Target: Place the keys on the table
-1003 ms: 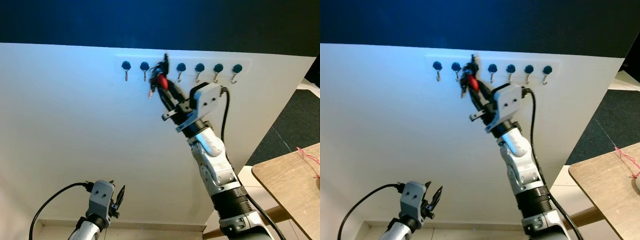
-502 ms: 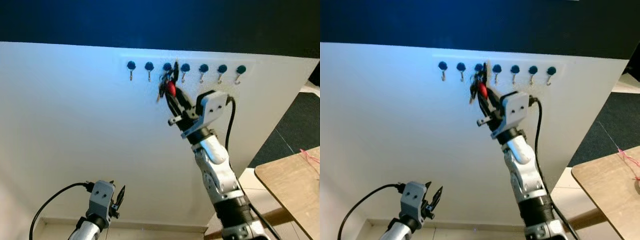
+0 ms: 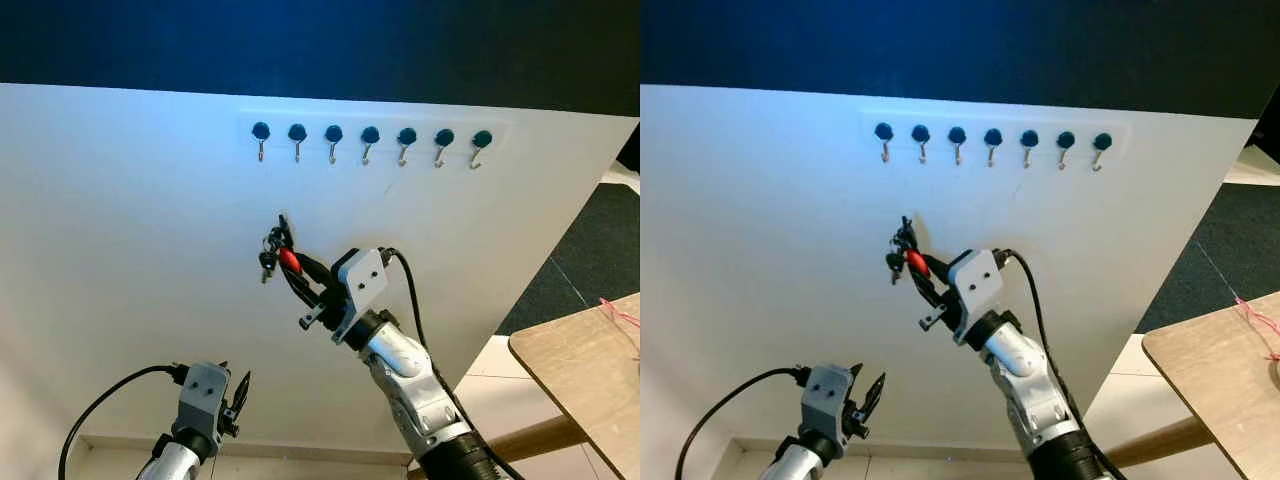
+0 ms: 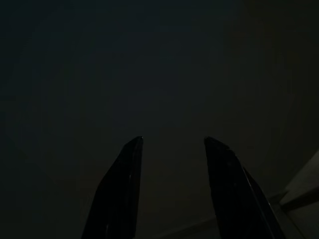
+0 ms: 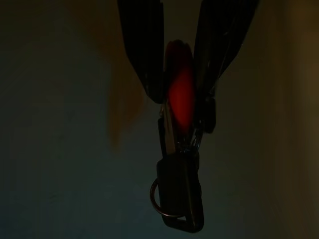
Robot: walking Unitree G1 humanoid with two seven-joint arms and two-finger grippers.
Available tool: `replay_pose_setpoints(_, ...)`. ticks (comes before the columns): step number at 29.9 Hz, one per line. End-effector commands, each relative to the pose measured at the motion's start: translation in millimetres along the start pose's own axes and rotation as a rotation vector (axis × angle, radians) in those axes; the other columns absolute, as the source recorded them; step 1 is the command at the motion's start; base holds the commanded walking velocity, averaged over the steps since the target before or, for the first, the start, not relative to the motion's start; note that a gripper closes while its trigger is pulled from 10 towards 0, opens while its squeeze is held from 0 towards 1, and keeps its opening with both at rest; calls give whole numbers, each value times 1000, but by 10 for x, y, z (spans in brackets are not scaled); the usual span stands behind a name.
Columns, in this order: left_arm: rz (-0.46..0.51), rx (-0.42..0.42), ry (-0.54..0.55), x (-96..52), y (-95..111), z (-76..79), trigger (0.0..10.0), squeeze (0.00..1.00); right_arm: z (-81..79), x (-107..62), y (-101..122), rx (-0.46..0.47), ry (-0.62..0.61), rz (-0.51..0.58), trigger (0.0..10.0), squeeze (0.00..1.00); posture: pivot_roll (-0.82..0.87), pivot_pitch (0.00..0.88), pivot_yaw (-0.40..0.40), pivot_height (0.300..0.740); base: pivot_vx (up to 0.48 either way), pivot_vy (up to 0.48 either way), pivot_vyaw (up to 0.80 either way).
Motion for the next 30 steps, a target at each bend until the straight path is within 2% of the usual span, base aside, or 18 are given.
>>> replay_pose_setpoints(1,-11,2,-6,-9,-17,24,10000,0,58,44,245,-34,-20,106,10000,0,77,0,-34,740,0,0,0)
replay_pose_setpoints(5,-11,3,-11,-5,-17,28,10000,0,170,124,540,-79,-70,225,10000,0,76,0,-31,740,0,0,0)
replay_pose_setpoints(10,-9,4,-13,-2,-13,30,10000,0,255,210,721,-102,-104,285,10000,0,75,0,-28,740,0,0,0)
replay_pose_setpoints(13,-8,6,-16,-1,-10,35,10000,0,355,264,911,-116,-151,357,10000,0,76,0,-30,740,0,0,0)
replay_pose_setpoints(19,-9,6,-14,-1,-10,35,10000,0,466,286,1025,-105,-204,400,10000,0,77,0,-33,740,0,0,0)
replay_pose_setpoints(23,-11,5,-13,-4,-16,41,10000,0,392,307,917,-83,-143,359,10000,0,77,0,-33,740,0,0,0)
replay_pose_setpoints(27,-11,3,-11,-4,-18,41,10000,0,77,258,717,-92,20,303,10000,0,75,0,-31,740,0,0,0)
replay_pose_setpoints(30,-12,4,-10,-2,-18,40,10000,0,15,240,676,-94,50,293,10000,0,73,0,-30,740,0,0,0)
Point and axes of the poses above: a point about 5 cm out from each wrist's last joint towards the gripper, its own x axis pointing out of the wrist towards the gripper, its own y axis along the axis of the wrist's last joint, z = x × y, the point moved 4 cm from there along x, pointing out of the wrist towards the gripper, and after that the axes turned 7 degrees about x, right-handed, at the moved point
